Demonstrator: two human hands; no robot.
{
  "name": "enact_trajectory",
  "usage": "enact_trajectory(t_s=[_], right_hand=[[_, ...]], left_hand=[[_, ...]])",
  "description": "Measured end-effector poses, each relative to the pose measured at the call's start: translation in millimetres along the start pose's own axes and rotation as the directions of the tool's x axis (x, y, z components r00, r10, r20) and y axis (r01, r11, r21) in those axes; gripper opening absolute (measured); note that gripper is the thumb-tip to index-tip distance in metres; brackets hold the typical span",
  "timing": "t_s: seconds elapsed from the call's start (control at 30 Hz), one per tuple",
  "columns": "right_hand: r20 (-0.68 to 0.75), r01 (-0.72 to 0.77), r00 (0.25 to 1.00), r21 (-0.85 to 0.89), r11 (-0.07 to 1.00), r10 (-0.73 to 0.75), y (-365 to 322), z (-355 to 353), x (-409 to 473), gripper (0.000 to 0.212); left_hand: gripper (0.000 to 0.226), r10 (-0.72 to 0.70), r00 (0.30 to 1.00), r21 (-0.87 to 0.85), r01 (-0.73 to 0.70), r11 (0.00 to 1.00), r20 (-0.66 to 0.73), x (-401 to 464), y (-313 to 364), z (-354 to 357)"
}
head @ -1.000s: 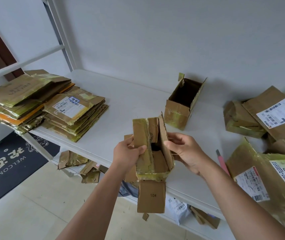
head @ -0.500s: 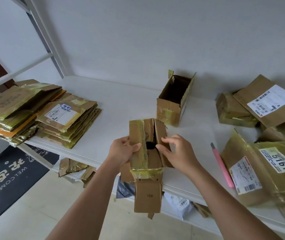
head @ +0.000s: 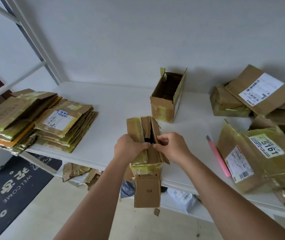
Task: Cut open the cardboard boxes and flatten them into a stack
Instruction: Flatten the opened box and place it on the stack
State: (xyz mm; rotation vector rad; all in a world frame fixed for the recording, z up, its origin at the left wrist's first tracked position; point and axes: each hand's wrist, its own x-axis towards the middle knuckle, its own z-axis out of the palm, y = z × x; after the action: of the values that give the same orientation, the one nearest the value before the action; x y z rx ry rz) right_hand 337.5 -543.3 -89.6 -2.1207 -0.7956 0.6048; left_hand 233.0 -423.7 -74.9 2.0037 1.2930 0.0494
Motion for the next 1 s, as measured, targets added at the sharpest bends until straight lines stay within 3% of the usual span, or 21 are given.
enact_trajectory(t_s=[0.1,0.2,0.27,0.33,0.4,0.43,0.5,0.57,0.63,0.67,0.73,0.8,0.9,1.0], right_hand=[[0.018,-0.016,1.000,0.022,1.000,0.016,0.7,-3.2,-0.4,0.049],[0.036,-0.022,0.999,0.020,1.000,0.022,-1.5,-3.5,-0.5,0.050],[0.036,-0.031,0.999,0.023,0.999,0.030,-2.9,-2.9,-1.4,0.049],[0.027,-0.036,0.999,0.029,0.999,0.036,-1.9,-3.7,-1.9,0.046],[0.025,-0.037,0.999,0.045,0.998,0.036,-1.6,-5.4,-3.6,0.042],[0.029,-0.029,0.999,0.042,0.999,0.028,-2.4,-5.5,-4.8,0.040],[0.031,0.004,1.000,0.006,1.000,-0.004,-6.3,-3.0,-6.6,0.034],[0.025,0.045,0.999,-0.048,0.998,-0.043,-11.6,0.4,-7.6,0.028],[0.045,0.096,0.995,-0.112,0.989,-0.091,-17.5,0.6,-6.4,0.023],[0.061,0.126,0.991,-0.139,0.982,-0.118,-21.2,-0.7,-4.7,0.022],[0.101,0.204,0.977,-0.195,0.959,-0.187,-32.6,-4.7,-1.1,0.022],[0.170,0.312,0.946,-0.266,0.912,-0.274,-46.4,-6.4,4.7,0.020],[0.257,0.426,0.901,-0.362,0.829,-0.351,-63.3,-4.0,10.9,0.019],[0.253,0.476,0.878,-0.393,0.787,-0.405,-66.0,2.5,10.1,0.023]], left_hand=[[0.038,0.004,0.997,-0.141,0.008,0.990,0.083,-0.3,-3.3,-7.4],[0.036,0.004,0.960,-0.390,0.111,0.914,0.281,-1.8,-14.9,-20.7],[0.038,0.066,0.915,-0.597,0.204,0.776,0.398,-2.1,-32.0,-30.3],[0.042,0.096,0.899,-0.766,0.304,0.567,0.428,-4.7,-53.3,-37.9],[0.049,0.077,0.905,-0.843,0.356,0.403,0.419,-9.8,-74.1,-38.4],[0.049,0.043,0.916,-0.855,0.355,0.379,0.399,-12.1,-81.6,-35.5],[0.058,-0.055,0.947,-0.851,0.308,0.426,0.315,-15.7,-89.2,-29.0],[0.085,-0.134,0.984,-0.759,0.173,0.627,0.113,-17.1,-90.4,-31.3],[0.111,-0.004,0.996,-0.471,-0.038,0.881,-0.088,-15.5,-89.9,-42.9],[0.122,0.106,0.985,-0.291,-0.142,0.946,-0.137,-14.5,-88.8,-49.5],[0.143,0.265,0.955,0.034,-0.263,0.964,-0.131,-12.1,-86.2,-59.0],[0.155,0.300,0.952,0.199,-0.284,0.938,-0.055,-11.7,-84.4,-60.7],[0.155,0.277,0.961,0.171,-0.277,0.946,0.020,-15.8,-91.7,-57.6],[0.150,0.244,0.969,0.066,-0.245,0.967,0.033,-21.8,-99.9,-59.0]])
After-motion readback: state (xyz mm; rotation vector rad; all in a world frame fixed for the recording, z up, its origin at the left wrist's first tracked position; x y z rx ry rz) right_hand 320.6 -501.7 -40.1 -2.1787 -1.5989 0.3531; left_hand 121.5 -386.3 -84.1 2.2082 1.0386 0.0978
